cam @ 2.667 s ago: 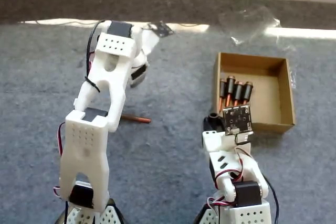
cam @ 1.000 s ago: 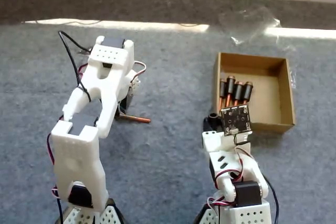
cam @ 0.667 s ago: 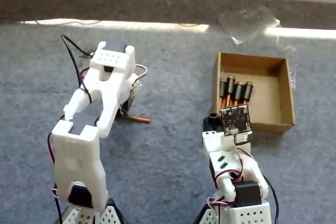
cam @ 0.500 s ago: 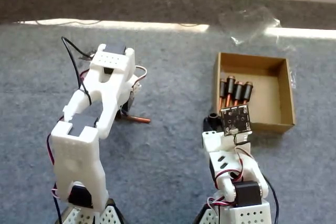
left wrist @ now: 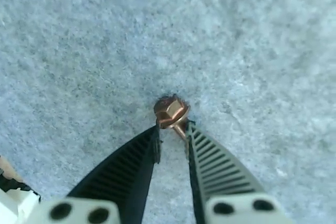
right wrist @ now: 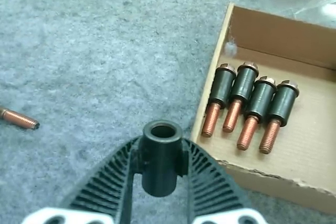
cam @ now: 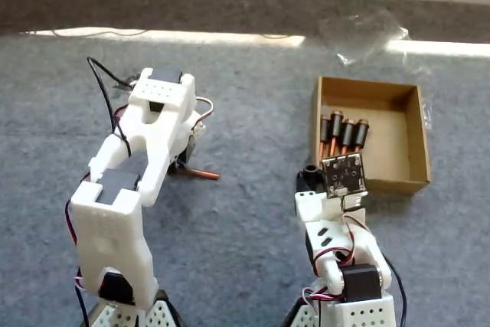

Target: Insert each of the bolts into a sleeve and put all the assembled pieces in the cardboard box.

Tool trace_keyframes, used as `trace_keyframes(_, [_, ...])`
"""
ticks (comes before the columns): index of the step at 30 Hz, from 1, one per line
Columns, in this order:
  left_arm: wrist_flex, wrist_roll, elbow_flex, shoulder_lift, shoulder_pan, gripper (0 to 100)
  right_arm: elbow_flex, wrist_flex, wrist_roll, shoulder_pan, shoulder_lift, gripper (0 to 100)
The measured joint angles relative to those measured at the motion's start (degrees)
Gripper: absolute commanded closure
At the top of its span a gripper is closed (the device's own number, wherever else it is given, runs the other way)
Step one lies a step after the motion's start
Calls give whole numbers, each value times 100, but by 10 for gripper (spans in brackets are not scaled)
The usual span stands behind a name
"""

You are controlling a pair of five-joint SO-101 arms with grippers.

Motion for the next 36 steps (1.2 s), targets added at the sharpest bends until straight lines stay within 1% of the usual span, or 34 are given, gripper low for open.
trace_keyframes(7, [-9,9,-9,0,202,915,0,0,0,0,0,995])
trace_keyframes(22, [0,9,-9,0,229,915,0,0,0,0,0,995])
trace_keyframes(25, [176,18,-123,18,237,915,0,0,0,0,0,995])
trace_keyframes(30, [387,-70,-202,35,290,915,0,0,0,0,0,995])
trace_keyframes(32, [404,-237,-202,35,378,915,0,0,0,0,0,995])
trace_keyframes(36, [404,-308,-202,35,457,915,0,0,0,0,0,995])
